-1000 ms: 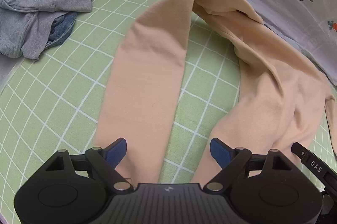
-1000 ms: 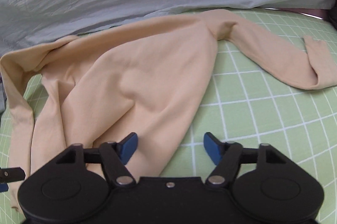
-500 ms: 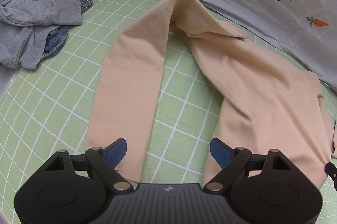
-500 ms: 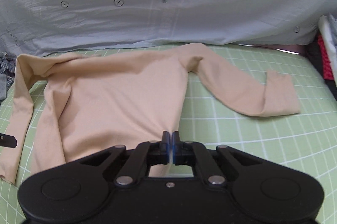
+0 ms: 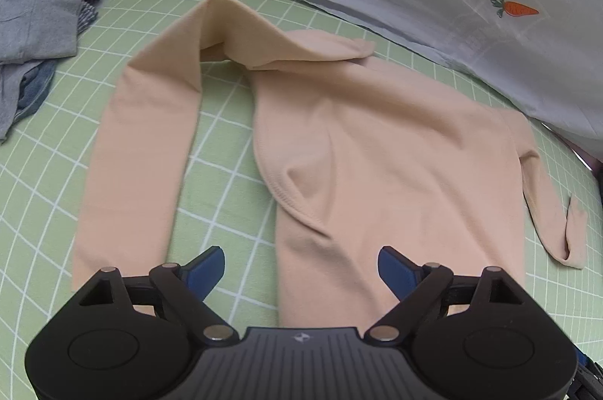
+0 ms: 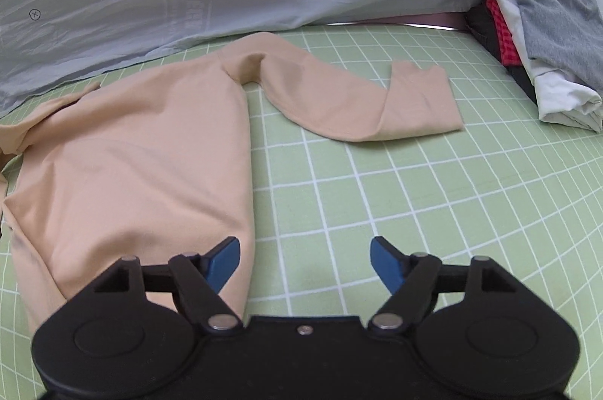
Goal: Fold clothes
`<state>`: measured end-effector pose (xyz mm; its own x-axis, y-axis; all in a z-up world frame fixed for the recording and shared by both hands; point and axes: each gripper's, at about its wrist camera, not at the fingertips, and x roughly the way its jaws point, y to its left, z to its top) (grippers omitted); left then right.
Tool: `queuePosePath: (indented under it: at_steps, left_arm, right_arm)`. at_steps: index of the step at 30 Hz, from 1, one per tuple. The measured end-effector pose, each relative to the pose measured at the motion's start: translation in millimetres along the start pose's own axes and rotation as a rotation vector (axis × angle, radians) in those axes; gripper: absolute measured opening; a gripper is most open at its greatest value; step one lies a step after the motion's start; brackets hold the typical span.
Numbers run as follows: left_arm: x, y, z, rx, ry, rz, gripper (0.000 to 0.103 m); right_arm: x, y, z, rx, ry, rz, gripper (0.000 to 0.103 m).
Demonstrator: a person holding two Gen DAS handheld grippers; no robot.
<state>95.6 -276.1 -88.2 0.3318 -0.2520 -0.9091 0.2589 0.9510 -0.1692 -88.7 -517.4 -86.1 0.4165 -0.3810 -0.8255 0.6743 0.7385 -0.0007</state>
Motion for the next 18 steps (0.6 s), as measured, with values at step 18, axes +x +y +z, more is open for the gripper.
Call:
queuePosePath:
  at_steps: [18]
  left_arm:
    - [23,44,-5,0.018,0.093,0.199,0.089]
  right_arm:
    - [21,8,-2,-0.036,0.071,-0.01,0.078]
